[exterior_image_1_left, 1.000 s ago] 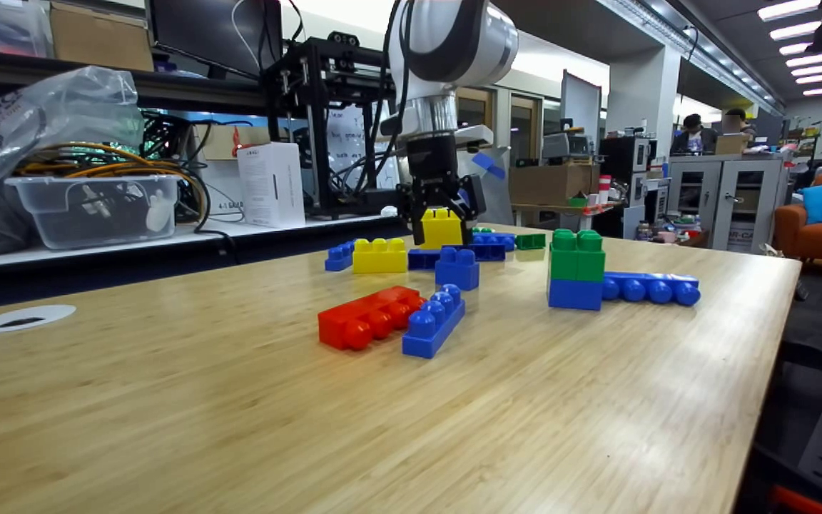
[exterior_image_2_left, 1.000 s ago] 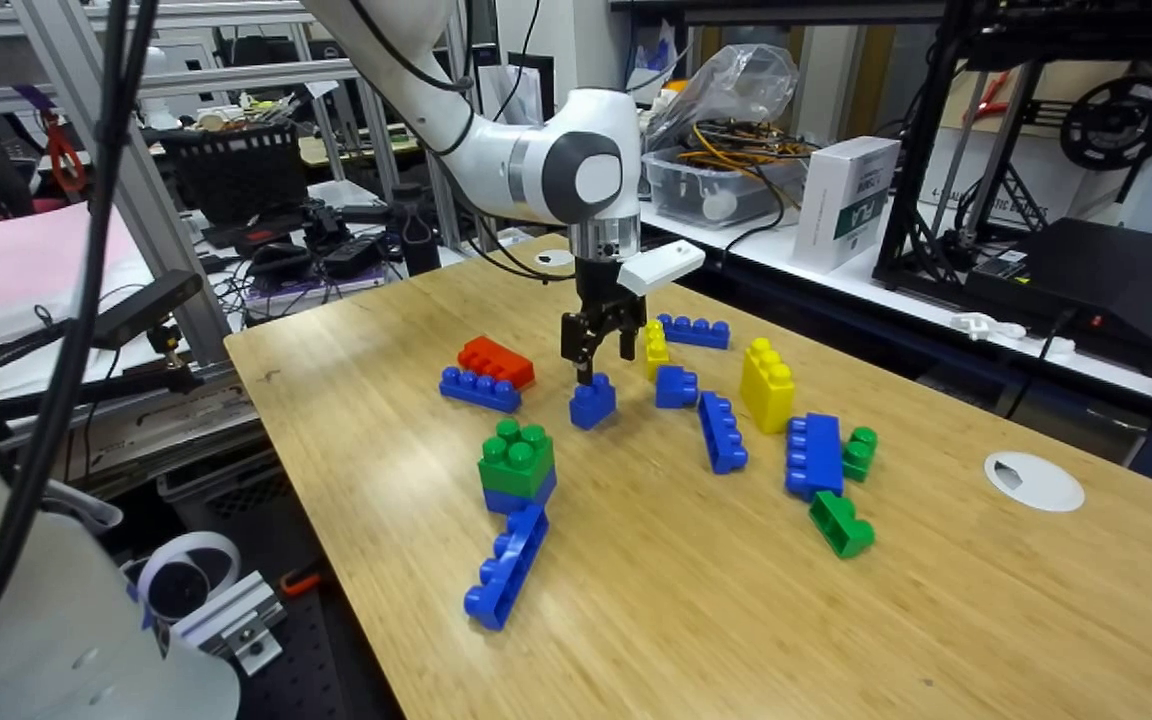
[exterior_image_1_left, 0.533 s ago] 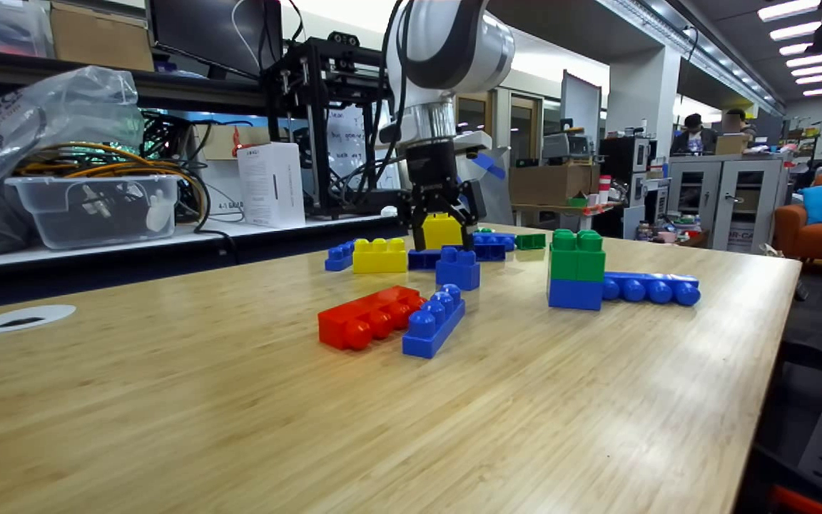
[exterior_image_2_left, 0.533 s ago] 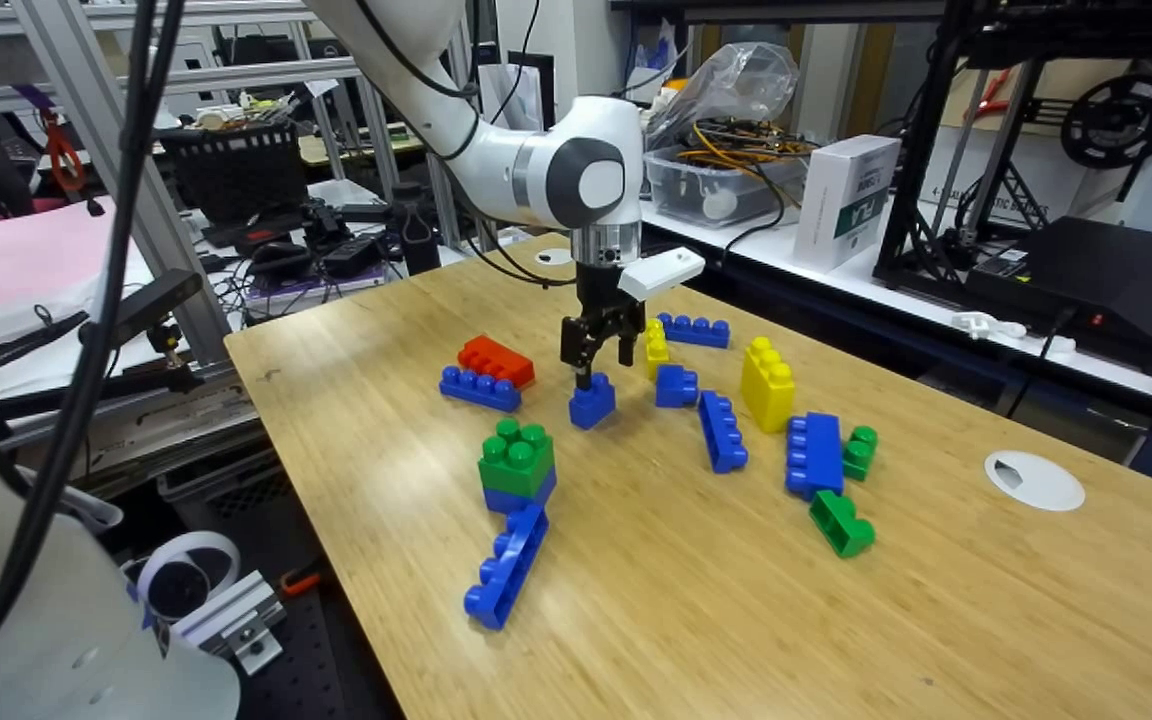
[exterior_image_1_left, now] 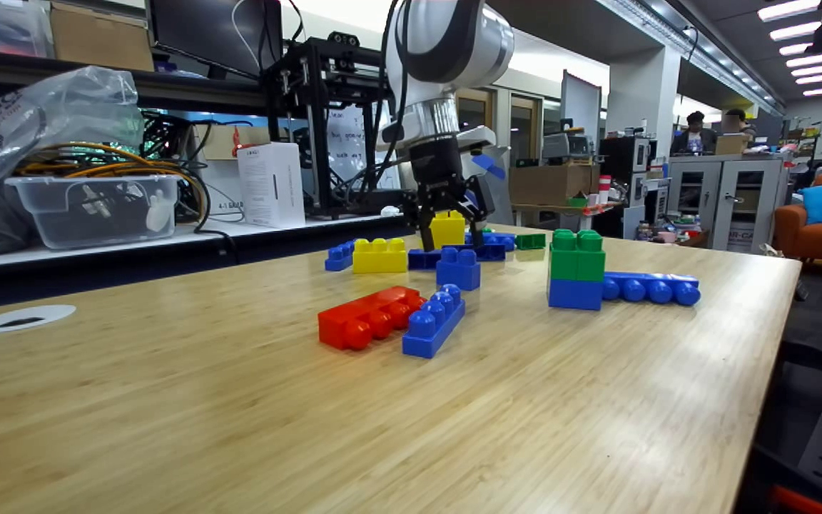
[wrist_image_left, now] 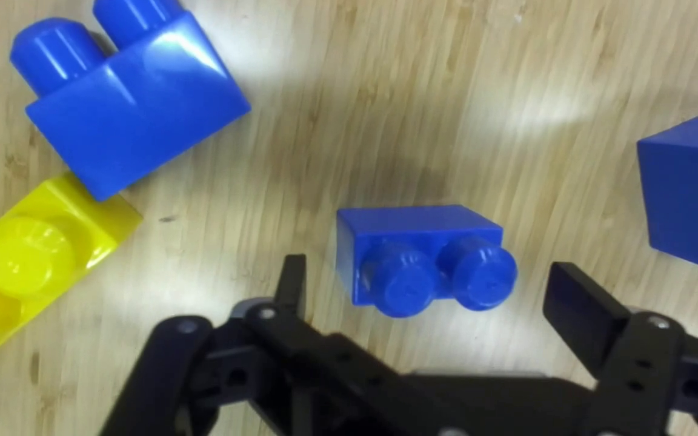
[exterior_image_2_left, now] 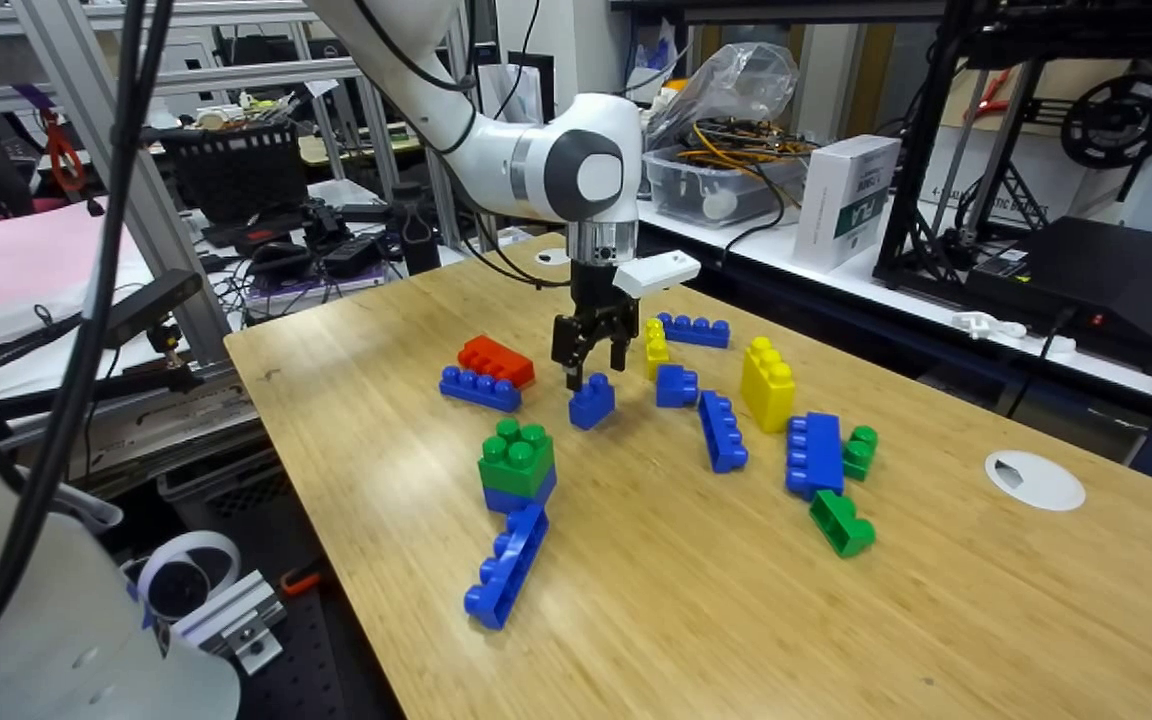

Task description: Move the blue and green object, then pick up the blue object and put it on the blue and green object

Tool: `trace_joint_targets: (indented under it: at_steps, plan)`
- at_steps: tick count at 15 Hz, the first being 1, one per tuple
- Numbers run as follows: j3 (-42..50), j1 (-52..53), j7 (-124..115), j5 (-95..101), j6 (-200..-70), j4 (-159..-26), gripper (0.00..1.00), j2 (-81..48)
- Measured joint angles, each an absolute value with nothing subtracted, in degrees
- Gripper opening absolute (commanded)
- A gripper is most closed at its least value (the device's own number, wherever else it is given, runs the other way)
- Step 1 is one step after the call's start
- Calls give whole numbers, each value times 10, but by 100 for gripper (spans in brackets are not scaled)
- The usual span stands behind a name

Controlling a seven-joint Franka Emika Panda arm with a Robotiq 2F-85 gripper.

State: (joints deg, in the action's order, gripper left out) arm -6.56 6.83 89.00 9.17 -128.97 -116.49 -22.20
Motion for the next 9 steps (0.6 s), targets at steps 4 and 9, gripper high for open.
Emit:
trace_joint_targets:
  at_steps: [4,9]
  plan:
    - [-67,68,890,92,-1278,-1168,100,-220]
    - [-68,68,890,92,-1281,-1179,100,-220]
